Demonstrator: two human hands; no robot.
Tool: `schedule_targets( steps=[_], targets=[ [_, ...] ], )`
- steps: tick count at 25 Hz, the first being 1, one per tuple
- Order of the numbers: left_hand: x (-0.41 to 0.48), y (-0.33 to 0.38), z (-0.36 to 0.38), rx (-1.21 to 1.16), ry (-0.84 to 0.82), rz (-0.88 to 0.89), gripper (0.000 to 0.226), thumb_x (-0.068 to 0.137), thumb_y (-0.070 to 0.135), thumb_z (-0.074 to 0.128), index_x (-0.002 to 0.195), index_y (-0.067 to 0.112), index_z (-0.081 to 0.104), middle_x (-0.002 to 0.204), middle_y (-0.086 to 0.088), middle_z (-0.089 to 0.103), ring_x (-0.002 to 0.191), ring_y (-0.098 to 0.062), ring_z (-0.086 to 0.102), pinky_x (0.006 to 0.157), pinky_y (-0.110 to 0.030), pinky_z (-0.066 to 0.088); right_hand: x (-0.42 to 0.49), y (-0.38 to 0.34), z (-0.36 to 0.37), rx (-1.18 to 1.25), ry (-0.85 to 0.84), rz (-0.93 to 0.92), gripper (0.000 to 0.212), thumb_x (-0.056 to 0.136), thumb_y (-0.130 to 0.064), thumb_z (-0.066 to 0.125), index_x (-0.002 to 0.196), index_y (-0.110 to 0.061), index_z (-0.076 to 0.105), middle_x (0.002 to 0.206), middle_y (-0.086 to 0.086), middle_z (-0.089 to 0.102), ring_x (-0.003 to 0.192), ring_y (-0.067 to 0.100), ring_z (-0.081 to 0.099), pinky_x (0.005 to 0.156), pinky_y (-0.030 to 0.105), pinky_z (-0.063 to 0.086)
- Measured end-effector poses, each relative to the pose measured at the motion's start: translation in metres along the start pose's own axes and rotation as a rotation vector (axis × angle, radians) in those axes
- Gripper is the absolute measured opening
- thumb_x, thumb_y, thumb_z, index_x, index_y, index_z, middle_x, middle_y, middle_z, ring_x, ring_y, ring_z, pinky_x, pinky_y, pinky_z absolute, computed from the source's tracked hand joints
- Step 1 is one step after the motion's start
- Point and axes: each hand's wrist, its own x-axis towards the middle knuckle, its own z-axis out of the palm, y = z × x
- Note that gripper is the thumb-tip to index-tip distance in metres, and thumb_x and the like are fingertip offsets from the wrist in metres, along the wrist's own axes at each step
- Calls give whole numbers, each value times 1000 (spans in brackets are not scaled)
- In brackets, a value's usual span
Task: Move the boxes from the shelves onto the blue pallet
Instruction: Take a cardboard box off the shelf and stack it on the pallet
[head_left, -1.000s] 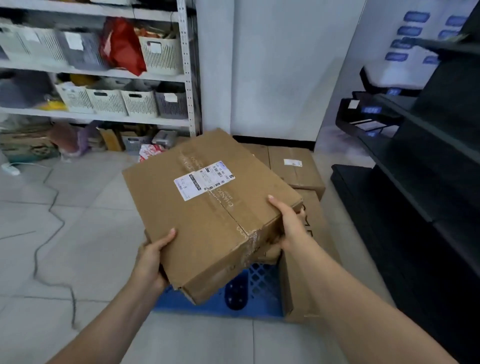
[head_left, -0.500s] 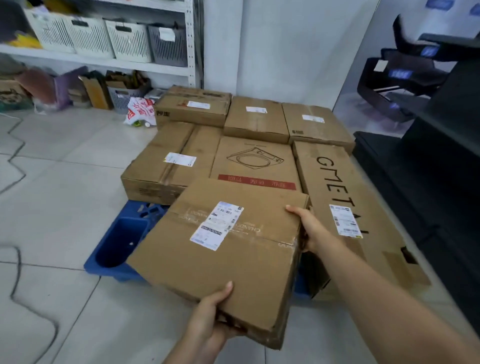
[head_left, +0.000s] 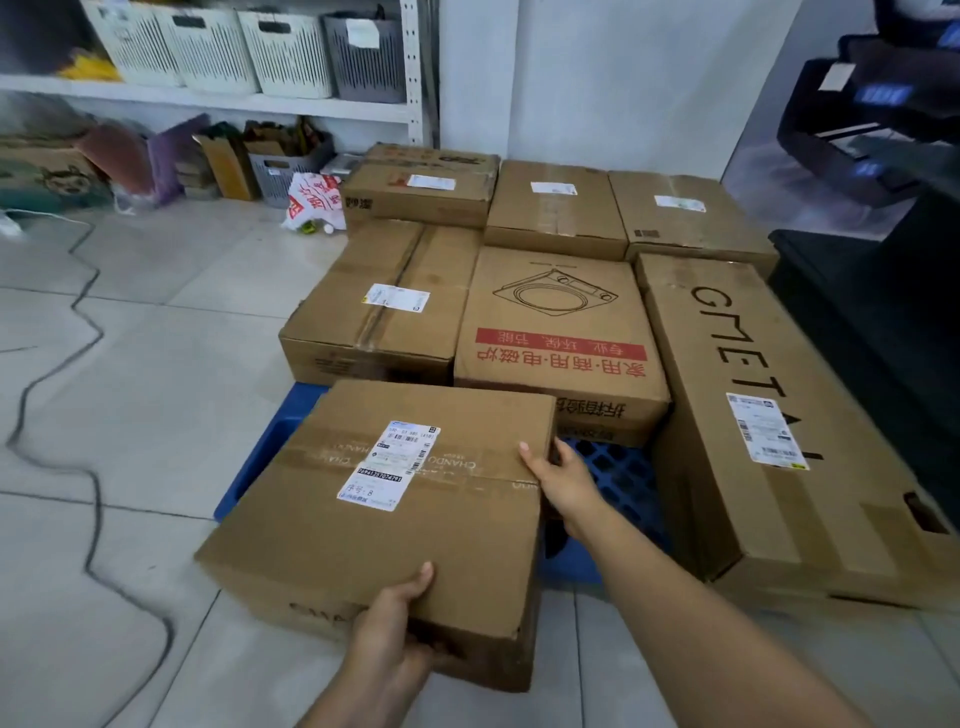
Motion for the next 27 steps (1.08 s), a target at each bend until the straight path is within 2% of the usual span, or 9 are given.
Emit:
schedule_targets(
  steps=[2,4,7,10,13,17,21,25,27],
  targets=[
    [2,30,-16,-2,46,19,3,87,7,58,89,9,57,101,-13,60,95,-33,55,85,-70,35,6,-2,38,-85,19,-12,68,83,-49,64,137,-17,38,130,5,55,108,19,55,93,35,47],
    [7,59,-31,12,49,66,2,90,8,55,88,9,56,96,-11,59,90,-31,54,84,-68,36,7,-5,75,-121,-84,-10,71,84,-53,60,143,-25,33,141,6,45,122,23,49,103,41,43],
    [28,90,-45,-4,65,152,10,93,7,50,85,9,56,94,-9,59,83,-27,54,68,-51,41,4,-14,116,-180,-309,-8,79,93,-40,54,153,-29,3,155,1,27,140,25,30,116,42,27],
    [51,94,-47,-13,51,175,9,92,4,50,93,10,57,112,-8,57,84,-26,55,80,-56,40,9,-8,131,-228,-317,41,88,95,-33,51,148,-29,-19,158,2,22,142,25,27,117,41,24],
    [70,80,-51,-27,52,163,18,91,6,54,108,10,57,116,-9,54,92,-29,53,88,-69,35,18,-4,124,-160,-317,43,87,95,-28,53,149,-32,-15,157,1,25,140,24,30,116,41,28],
    [82,61,-63,-34,74,284,26,86,0,58,109,12,53,105,-9,55,76,-23,51,74,-58,46,14,7,116,-12,-282,20,82,94,-14,56,151,-35,2,150,0,37,133,20,40,112,40,33],
    [87,71,-85,34,40,408,43,84,-4,59,124,5,48,101,-10,51,77,-25,51,69,-57,52,11,21,127,41,-284,7,84,93,-11,57,151,-38,2,151,-4,36,133,18,39,113,40,33],
    [110,103,-101,-21,60,324,34,85,2,61,118,7,54,116,-13,57,99,-32,55,68,-63,49,29,5,154,-23,-339,6,87,93,-14,57,151,-35,-4,154,-2,32,137,19,36,115,38,30],
    [114,109,-100,-7,29,263,19,87,0,58,104,9,57,106,-11,58,93,-28,53,70,-61,48,40,4,163,-82,-347,14,87,94,-16,56,151,-33,-7,154,-1,31,138,20,34,116,39,29]
  ],
)
